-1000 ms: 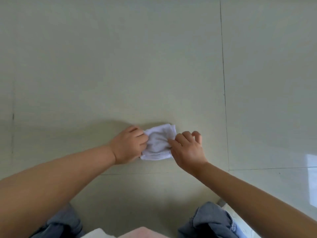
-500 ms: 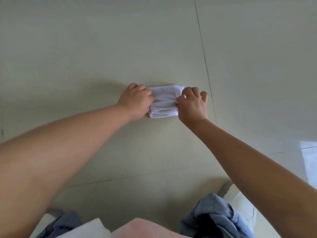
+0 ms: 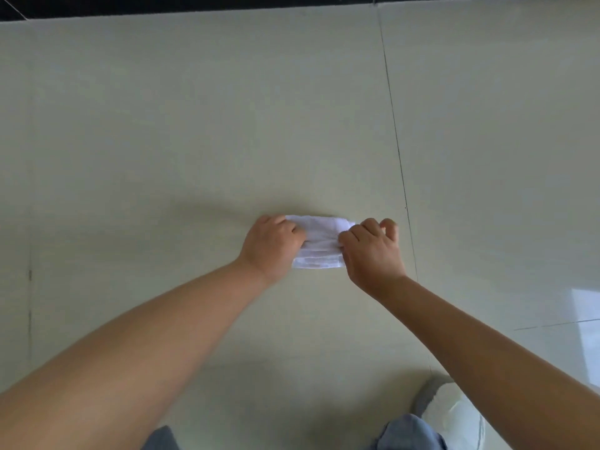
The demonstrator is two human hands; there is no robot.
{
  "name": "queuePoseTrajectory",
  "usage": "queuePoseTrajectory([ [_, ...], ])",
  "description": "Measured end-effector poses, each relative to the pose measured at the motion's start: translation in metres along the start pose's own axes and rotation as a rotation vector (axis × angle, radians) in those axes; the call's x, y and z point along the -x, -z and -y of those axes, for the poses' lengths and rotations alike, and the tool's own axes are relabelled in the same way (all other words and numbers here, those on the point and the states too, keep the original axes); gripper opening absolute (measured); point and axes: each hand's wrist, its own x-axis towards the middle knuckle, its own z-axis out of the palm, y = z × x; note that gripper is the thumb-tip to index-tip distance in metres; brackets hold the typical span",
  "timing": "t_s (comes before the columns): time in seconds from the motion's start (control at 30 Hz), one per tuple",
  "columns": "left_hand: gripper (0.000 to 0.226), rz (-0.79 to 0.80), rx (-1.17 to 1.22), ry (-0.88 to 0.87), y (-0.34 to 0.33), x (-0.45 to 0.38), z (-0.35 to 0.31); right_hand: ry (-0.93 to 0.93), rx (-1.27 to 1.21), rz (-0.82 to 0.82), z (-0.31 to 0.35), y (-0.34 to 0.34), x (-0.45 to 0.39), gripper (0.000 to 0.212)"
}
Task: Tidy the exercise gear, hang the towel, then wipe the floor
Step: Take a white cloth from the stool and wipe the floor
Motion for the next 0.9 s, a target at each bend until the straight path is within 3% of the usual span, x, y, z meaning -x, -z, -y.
queuePoseTrajectory([
  [0.2,0.04,0.03,0.032,0.116,0.081,0.022,-0.013,-0.069,-0.042,0.115,0.033,0.087,0.006,0.038],
  [0.43,0.038,0.015,0.068,0.241,0.228,0.089,-0.013,-0.074,-0.115,0.137,0.084,0.236,-0.014,0.039],
  [0.63,0.04,-0.033,0.056,0.361,0.379,0.123,-0.016,0.08,-0.145,0.085,0.109,0.389,-0.06,0.038],
  [0.9,0.04,-0.316,-0.091,0.711,0.566,0.189,-0.019,0.443,-0.127,-0.013,0.162,0.566,-0.142,0.033],
])
